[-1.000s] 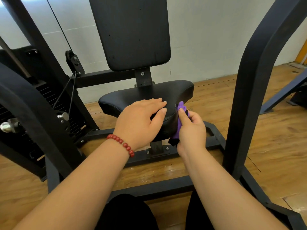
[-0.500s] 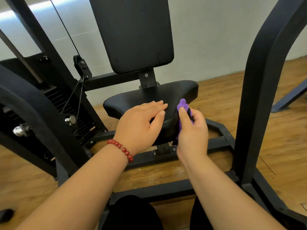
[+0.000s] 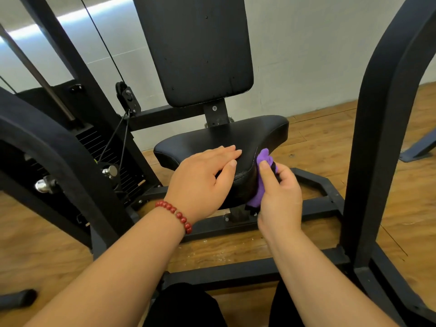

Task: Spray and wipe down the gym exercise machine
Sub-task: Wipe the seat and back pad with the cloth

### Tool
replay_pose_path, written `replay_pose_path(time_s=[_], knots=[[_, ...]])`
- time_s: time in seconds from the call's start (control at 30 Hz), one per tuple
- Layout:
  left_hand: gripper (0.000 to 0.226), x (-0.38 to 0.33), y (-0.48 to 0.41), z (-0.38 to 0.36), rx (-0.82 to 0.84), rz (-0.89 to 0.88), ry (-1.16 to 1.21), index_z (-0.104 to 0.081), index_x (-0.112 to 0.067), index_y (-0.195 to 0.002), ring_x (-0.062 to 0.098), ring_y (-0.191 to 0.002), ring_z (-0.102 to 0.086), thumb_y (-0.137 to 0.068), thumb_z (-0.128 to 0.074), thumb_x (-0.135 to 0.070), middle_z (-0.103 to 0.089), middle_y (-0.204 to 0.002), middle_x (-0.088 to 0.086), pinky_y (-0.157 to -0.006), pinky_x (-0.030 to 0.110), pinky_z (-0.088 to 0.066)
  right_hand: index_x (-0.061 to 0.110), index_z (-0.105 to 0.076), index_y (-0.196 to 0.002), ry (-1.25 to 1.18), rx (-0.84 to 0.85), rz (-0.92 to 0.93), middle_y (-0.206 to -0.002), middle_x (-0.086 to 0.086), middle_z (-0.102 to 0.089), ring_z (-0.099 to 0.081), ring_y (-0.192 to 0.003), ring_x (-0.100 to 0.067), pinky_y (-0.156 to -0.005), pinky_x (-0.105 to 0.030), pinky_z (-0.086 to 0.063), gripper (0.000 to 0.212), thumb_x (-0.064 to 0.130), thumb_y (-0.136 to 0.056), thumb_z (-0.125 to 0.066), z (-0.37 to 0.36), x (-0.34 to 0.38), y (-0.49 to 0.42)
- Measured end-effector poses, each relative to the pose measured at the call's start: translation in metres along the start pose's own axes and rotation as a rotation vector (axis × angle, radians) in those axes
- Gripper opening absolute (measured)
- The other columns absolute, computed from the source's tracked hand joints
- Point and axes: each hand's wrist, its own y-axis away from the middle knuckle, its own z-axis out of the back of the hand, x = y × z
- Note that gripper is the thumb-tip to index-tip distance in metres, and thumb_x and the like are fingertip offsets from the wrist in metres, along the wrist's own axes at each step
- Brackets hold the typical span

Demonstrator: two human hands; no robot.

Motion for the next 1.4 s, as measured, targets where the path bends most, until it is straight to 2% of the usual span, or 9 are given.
replay_pose_path(time_s=[0.17, 0.43, 0.57, 0.67, 0.9, 1.07, 1.17, 1.3, 1.4], knots=[[0.052, -0.001, 0.001, 0.004, 0.053, -0.015, -0.011, -0.049, -0.033, -0.140, 0.000, -0.137, -0.035, -0.096, -0.025, -0.044, -0.046, -0.145, -0.017, -0.113, 0.019, -0.020, 0.024, -0.064, -0.099, 0.130, -0.061, 0.022, -0.099, 0.001, -0.067, -0.065, -0.097, -0.016, -0.084, -0.039, -0.059, 0.015, 0.038, -0.093, -0.061, -0.009, 0.004, -0.038], [0.045, -0.007, -0.048, 0.028, 0.476, 0.026, -0.031, -0.034, -0.038, -0.147, -0.001, -0.143, -0.017, -0.103, -0.035, -0.041, -0.025, -0.156, -0.021, -0.111, 0.017, -0.007, 0.023, -0.068, -0.100, -0.065, -0.014, -0.034, -0.095, 0.003, -0.072, -0.070, -0.092, -0.012, -0.077, -0.030, -0.058, 0.012, 0.030, -0.092, -0.063, -0.002, -0.006, -0.009], [0.050, -0.015, -0.072, 0.016, 0.588, 0.022, -0.023, -0.022, -0.035, -0.153, 0.002, -0.147, -0.008, -0.104, -0.032, -0.043, -0.015, -0.161, -0.017, -0.116, 0.024, -0.004, 0.026, -0.064, -0.094, -0.007, -0.057, 0.015, -0.096, 0.002, -0.069, -0.067, -0.095, -0.018, -0.079, -0.035, -0.058, 0.008, 0.034, -0.092, -0.064, -0.009, -0.003, -0.043], [0.050, -0.010, -0.074, 0.012, 0.583, 0.031, 0.019, -0.021, -0.036, -0.153, 0.000, -0.147, -0.006, -0.104, -0.032, -0.041, -0.013, -0.160, -0.018, -0.112, 0.019, -0.002, 0.027, -0.062, -0.094, 0.008, -0.122, 0.021, -0.096, 0.005, -0.066, -0.065, -0.099, -0.019, -0.080, -0.032, -0.056, 0.008, 0.035, -0.093, -0.063, -0.014, -0.001, -0.063], [0.048, -0.008, -0.074, 0.011, 0.557, 0.031, 0.077, -0.024, -0.034, -0.152, 0.000, -0.146, -0.008, -0.105, -0.033, -0.034, -0.016, -0.160, -0.018, -0.112, 0.017, -0.004, 0.029, -0.066, -0.094, -0.028, -0.048, 0.060, -0.093, 0.008, -0.070, -0.067, -0.091, -0.009, -0.075, -0.028, -0.057, 0.005, 0.033, -0.092, -0.064, -0.009, -0.008, -0.036], [0.047, -0.007, -0.075, 0.009, 0.548, 0.038, 0.103, -0.026, -0.035, -0.151, -0.002, -0.146, -0.008, -0.105, -0.035, -0.033, -0.016, -0.159, -0.018, -0.106, 0.012, -0.002, 0.029, -0.060, -0.090, 0.069, -0.174, 0.072, -0.094, 0.007, -0.064, -0.061, -0.089, -0.009, -0.076, -0.029, -0.050, 0.008, 0.036, -0.093, -0.062, -0.017, -0.001, -0.086], [0.048, -0.006, -0.076, 0.009, 0.556, 0.026, 0.086, -0.023, -0.035, -0.152, -0.001, -0.146, -0.007, -0.105, -0.034, -0.034, -0.015, -0.160, -0.019, -0.107, 0.014, -0.003, 0.024, -0.064, -0.100, -0.026, -0.172, -0.014, -0.101, 0.002, -0.068, -0.065, -0.096, -0.014, -0.084, -0.036, -0.057, 0.015, 0.037, -0.092, -0.064, -0.018, -0.004, -0.080], [0.050, -0.005, -0.079, 0.009, 0.574, -0.025, 0.010, -0.020, -0.033, -0.153, 0.002, -0.147, -0.008, -0.105, -0.033, -0.037, -0.013, -0.161, -0.017, -0.111, 0.018, -0.004, 0.028, -0.065, -0.096, -0.023, -0.091, 0.025, -0.094, 0.007, -0.070, -0.067, -0.089, -0.008, -0.072, -0.025, -0.056, 0.009, 0.036, -0.092, -0.064, -0.013, -0.010, -0.045], [0.052, -0.005, -0.089, 0.009, 0.579, -0.078, -0.074, -0.021, -0.031, -0.154, 0.005, -0.147, -0.010, -0.104, -0.034, -0.039, -0.017, -0.160, -0.014, -0.109, 0.017, -0.004, 0.029, -0.063, -0.091, 0.066, -0.120, 0.101, -0.094, 0.006, -0.068, -0.065, -0.090, -0.010, -0.074, -0.026, -0.053, 0.005, 0.034, -0.092, -0.064, -0.013, -0.008, -0.065]])
